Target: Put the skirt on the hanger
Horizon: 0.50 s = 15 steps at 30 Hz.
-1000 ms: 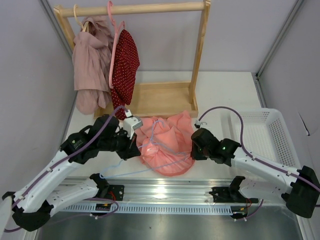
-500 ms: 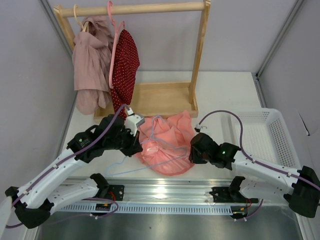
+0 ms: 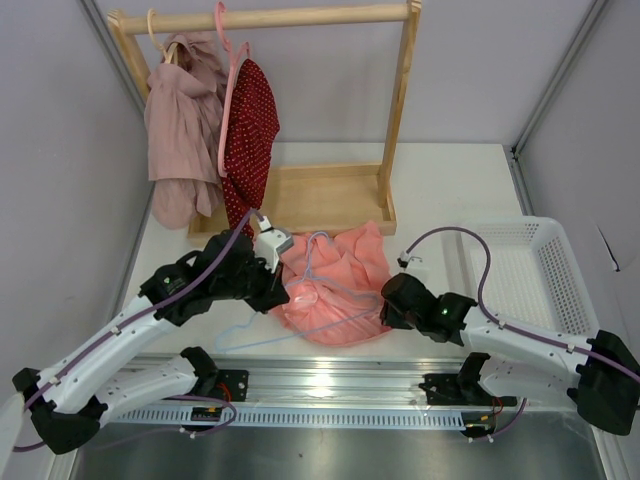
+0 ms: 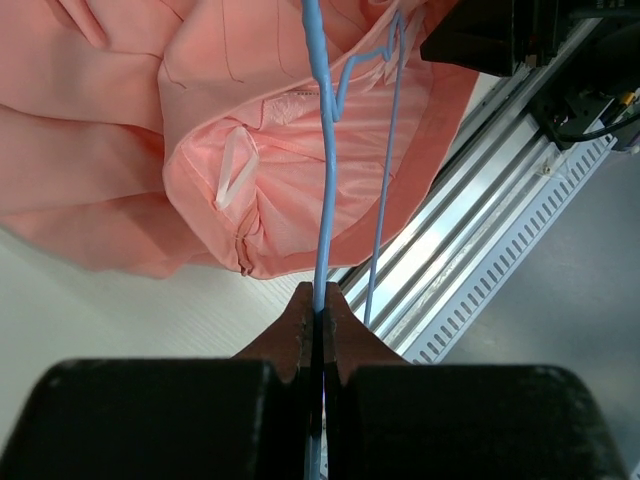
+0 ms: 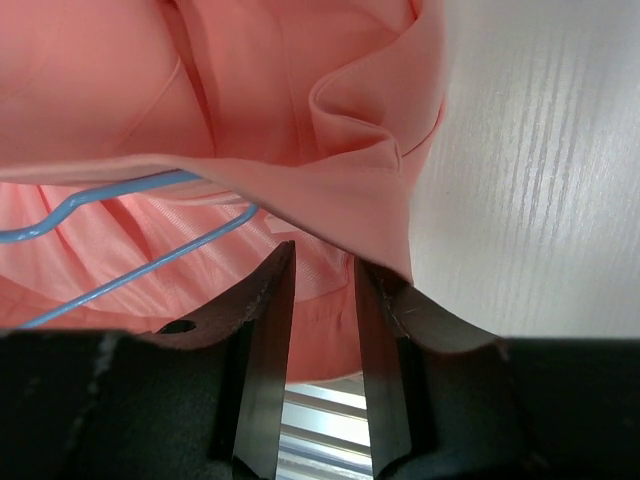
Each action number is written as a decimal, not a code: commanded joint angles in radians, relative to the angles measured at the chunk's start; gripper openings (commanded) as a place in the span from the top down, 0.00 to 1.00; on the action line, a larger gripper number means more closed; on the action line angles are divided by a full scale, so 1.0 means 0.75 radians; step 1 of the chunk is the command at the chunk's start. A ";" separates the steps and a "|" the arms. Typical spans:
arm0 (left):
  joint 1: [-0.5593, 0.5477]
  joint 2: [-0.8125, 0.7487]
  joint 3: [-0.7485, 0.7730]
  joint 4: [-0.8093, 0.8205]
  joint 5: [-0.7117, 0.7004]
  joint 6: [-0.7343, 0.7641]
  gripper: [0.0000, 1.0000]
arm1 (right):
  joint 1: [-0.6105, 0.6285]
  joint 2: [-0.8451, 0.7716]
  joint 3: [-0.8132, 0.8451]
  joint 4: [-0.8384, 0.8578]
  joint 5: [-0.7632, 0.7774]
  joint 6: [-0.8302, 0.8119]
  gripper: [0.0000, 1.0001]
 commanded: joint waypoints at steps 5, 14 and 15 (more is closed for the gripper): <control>-0.029 -0.015 -0.030 0.056 -0.020 -0.030 1.00 | 0.019 -0.027 -0.057 0.081 0.148 0.120 0.64; -0.062 -0.005 -0.038 0.058 0.001 -0.030 1.00 | 0.056 0.012 -0.061 0.139 0.193 0.192 0.64; -0.064 -0.003 -0.040 0.056 0.005 -0.028 1.00 | 0.068 0.028 -0.053 0.143 0.203 0.198 0.64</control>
